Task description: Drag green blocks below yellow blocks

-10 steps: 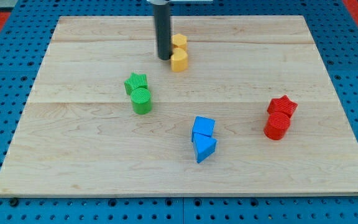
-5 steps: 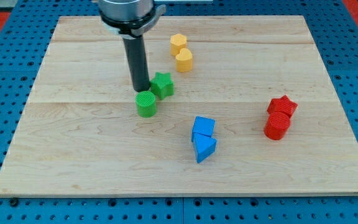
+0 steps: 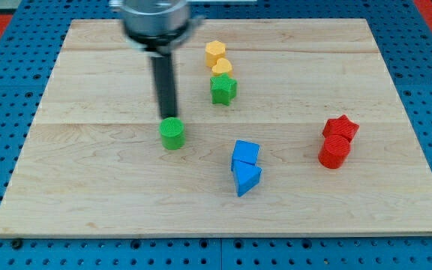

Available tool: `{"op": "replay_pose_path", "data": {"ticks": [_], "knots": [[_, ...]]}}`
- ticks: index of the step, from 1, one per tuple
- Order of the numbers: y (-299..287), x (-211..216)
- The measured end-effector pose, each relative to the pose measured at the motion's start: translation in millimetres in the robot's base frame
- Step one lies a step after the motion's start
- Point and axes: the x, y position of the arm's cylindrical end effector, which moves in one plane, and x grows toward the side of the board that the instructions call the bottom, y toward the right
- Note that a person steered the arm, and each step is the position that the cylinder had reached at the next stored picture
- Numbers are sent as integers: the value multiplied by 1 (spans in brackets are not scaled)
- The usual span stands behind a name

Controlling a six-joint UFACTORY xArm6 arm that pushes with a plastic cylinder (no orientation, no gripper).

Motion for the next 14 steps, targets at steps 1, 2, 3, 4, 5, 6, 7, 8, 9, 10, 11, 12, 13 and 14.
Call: {"op": "replay_pose_path", "data": {"ticks": [1,2,3,4,5,6,7,8,9,10,11,12,13,14], "knots": [[-31,21],[-19,55],[-9,66],[27,58],[60,44],[52,42],[18,36],[26,23],[54,16],[68,15],[70,25],[107,33],[111,28],[129,41]]}}
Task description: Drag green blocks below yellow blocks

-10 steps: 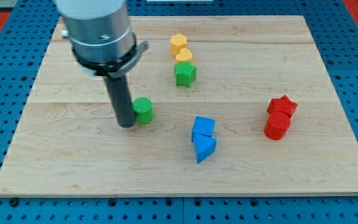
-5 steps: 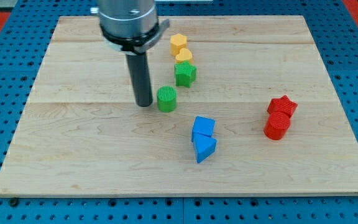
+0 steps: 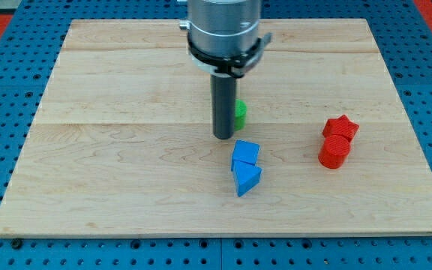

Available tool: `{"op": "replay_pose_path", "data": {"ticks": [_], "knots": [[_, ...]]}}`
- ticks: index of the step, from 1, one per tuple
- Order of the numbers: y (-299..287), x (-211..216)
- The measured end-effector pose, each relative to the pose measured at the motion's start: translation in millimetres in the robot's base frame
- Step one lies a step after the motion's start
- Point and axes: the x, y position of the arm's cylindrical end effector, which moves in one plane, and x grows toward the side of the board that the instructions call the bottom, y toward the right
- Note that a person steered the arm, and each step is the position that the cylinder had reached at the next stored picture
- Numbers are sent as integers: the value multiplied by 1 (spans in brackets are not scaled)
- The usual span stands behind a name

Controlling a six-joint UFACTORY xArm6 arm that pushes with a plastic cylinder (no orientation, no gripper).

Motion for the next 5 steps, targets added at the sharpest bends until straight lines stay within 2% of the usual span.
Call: {"op": "replay_pose_path", "data": {"ticks": [1,3,4,5], "knots": [[31,5],[30,-24],[34,-21],[73,25]]}}
